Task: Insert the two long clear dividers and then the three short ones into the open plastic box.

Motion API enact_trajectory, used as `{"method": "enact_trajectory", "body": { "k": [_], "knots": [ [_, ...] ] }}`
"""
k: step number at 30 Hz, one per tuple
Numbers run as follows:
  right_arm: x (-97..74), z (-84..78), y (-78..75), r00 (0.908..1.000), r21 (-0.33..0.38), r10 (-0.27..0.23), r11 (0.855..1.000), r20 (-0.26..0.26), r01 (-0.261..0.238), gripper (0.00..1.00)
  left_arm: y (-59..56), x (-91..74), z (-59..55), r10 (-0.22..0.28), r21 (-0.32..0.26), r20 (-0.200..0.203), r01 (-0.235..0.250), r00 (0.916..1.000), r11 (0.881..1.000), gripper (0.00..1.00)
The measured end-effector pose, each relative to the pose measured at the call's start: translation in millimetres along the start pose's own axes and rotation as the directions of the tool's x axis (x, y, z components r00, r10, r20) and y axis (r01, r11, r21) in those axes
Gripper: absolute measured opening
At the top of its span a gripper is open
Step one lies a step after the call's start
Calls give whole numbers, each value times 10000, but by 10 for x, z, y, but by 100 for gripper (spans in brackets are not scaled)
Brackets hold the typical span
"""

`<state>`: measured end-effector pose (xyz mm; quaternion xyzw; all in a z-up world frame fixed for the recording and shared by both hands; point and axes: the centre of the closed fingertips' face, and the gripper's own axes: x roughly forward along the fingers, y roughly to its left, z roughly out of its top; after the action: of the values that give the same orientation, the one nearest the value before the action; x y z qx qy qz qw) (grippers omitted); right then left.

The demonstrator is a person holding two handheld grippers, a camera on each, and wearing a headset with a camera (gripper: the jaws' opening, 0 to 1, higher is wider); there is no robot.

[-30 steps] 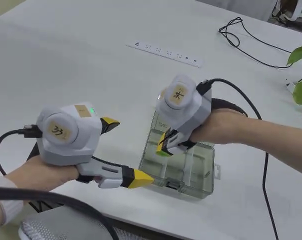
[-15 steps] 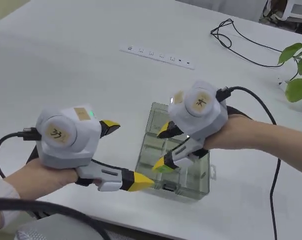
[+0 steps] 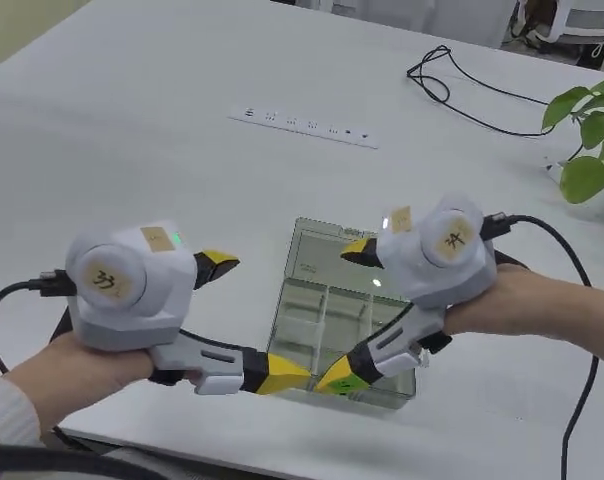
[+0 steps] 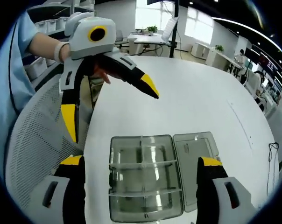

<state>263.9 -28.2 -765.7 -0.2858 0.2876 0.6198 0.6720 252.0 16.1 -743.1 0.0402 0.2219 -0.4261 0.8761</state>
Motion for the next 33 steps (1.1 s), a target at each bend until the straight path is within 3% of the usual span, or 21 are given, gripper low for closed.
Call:
{"method": "enact_trajectory", "body": {
  "k": [2,6,17,26,33],
  "knots": [
    [-77,-31,14,9999,493,-8,9988,151,0,100,5,4,7,26,-7,-8,-26,10000,10000,95],
    [-225,-150,-9,9994,524,-321,9981,156,313,100,-14,19,4,4,54,-95,-3,10000,10000,95],
    [-750,-778,-122,9875,1879,-1574,9700,4,1546,100,-103,53,3,-109,250,-323,117,9994,9996,94],
    [-1000,-1241,-63,9812,2426,-1874,9508,-454,1928,99,-115,-3,-17,-14,296,-429,27,9991,9996,94],
    [-1093,-1569,5,9793,2341,-1677,9534,-1134,1904,96,-116,-40,-51,67,320,-566,-49,9984,9995,94]
  ]
}}
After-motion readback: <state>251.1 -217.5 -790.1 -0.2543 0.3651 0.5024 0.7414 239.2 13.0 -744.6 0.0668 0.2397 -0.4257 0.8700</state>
